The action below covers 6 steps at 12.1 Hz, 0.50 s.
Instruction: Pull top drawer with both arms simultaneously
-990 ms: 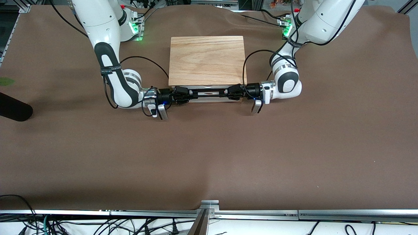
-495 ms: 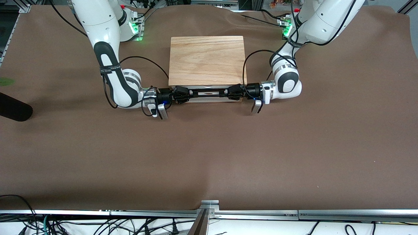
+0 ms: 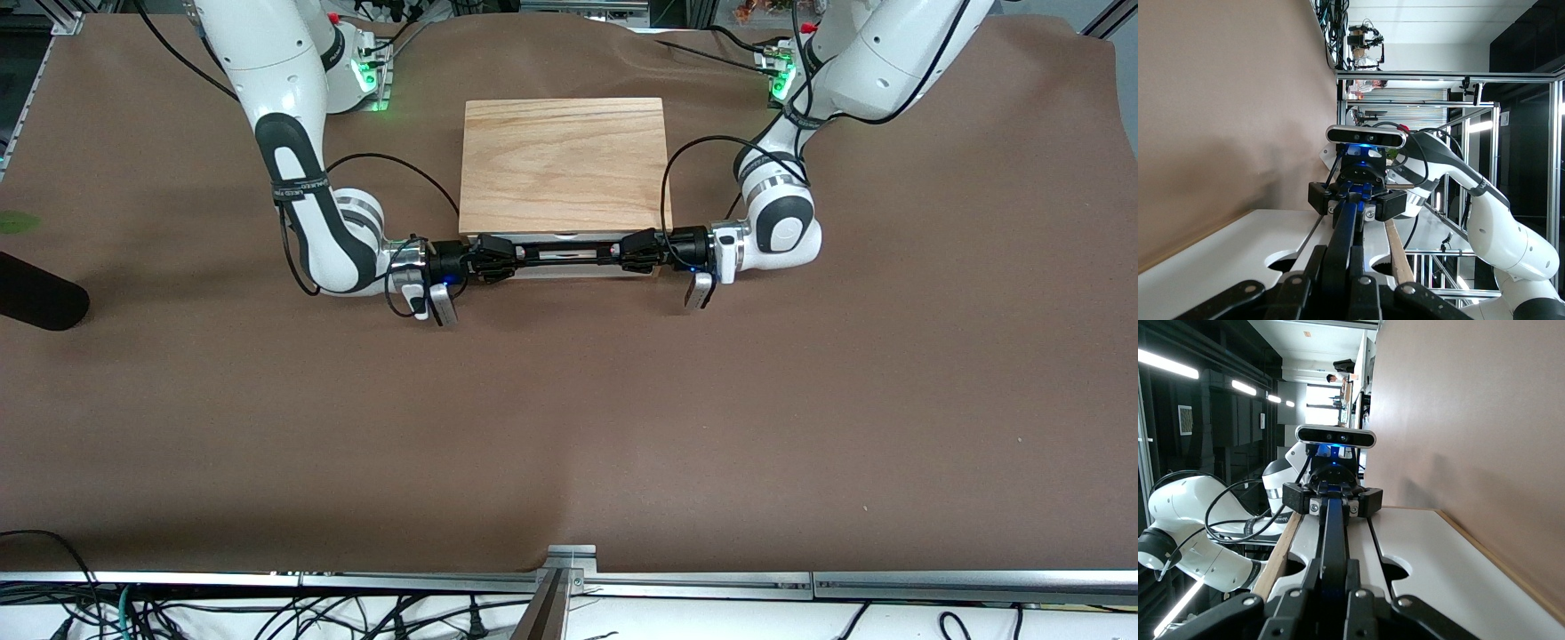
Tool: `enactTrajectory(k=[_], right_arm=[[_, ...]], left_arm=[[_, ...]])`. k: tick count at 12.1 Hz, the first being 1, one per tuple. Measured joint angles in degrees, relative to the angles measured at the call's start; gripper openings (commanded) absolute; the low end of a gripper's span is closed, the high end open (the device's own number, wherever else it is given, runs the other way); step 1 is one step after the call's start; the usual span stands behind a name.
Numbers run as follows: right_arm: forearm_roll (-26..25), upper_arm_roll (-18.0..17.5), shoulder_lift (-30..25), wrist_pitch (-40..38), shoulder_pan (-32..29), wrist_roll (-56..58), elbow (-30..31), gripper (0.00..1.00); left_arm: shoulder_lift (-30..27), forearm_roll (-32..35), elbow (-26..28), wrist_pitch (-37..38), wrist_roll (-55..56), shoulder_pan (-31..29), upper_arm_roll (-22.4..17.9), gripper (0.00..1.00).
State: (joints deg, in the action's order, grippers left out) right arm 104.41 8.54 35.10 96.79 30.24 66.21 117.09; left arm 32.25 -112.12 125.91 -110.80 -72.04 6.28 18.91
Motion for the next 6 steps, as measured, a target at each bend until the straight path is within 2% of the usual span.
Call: enactTrajectory(k=[6], right_arm=[[-1.88, 0.26, 2.58, 0.07, -0.67, -3.28, -5.21, 0.02]], left_arm=[[1.24, 1.97, -3.28, -0.89, 4.65, -0.02, -0.83, 0.00]])
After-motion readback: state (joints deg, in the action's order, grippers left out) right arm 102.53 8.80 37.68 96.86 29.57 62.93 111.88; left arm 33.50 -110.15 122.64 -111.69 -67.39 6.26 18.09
